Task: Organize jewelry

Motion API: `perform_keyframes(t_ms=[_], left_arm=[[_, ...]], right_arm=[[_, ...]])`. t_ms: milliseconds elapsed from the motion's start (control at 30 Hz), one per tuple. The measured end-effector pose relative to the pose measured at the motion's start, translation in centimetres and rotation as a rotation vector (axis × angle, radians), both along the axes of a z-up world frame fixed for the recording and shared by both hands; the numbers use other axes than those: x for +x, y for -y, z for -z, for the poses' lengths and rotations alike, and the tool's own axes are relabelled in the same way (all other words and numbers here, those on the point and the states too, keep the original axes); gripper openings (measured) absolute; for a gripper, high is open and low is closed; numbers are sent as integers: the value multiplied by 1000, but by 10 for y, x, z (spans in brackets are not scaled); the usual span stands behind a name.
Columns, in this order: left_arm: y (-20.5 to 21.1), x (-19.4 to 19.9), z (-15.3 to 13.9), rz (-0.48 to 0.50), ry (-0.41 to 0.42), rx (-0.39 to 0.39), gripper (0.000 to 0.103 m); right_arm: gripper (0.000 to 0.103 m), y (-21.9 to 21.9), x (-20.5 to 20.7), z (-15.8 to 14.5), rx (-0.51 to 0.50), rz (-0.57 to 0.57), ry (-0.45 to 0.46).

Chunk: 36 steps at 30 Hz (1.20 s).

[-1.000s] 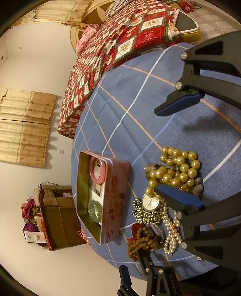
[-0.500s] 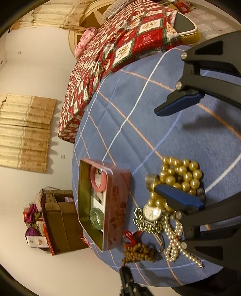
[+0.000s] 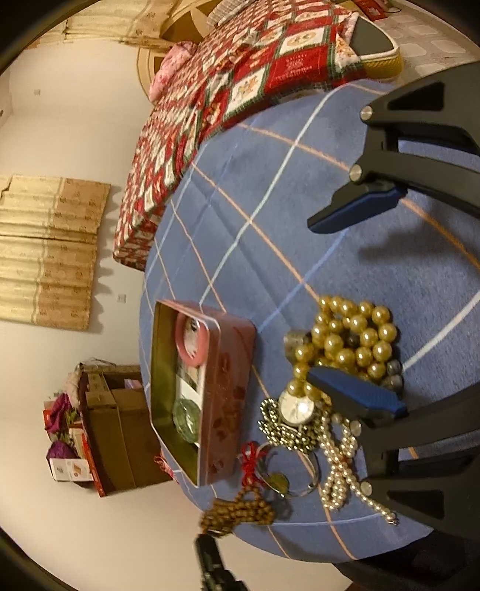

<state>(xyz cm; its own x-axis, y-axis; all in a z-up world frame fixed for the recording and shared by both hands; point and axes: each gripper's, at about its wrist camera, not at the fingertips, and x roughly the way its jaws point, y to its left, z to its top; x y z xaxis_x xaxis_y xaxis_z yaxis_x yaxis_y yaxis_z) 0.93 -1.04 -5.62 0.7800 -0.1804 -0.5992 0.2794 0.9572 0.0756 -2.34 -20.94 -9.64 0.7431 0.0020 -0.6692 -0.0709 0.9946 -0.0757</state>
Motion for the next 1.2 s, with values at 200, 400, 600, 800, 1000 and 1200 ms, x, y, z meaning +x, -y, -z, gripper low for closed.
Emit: perform_keyframes(t_ms=[200,400,600,800,1000,1200], left_arm=[[4,2,8,6,-22,2,0],[1,0,1,0,-2,-10,0],[1,-4,-8,7,15,-21,0],[0,-10,-21,14,46,-34,0],[0,-12,-31,19,66,-40,0],[0,-13,-32,19,66,-41,0]], right_arm=[[35,-4,-1,5,24,-48,-24],[5,-7,-3,2,22,-77,-19],[3,-7,-8,-17,26,-74,41],[2,-6,-13,-40,31,-74,103],[2,-1,-16,-53,65,-89,132],[2,9,-17,-63,100,-85,151]])
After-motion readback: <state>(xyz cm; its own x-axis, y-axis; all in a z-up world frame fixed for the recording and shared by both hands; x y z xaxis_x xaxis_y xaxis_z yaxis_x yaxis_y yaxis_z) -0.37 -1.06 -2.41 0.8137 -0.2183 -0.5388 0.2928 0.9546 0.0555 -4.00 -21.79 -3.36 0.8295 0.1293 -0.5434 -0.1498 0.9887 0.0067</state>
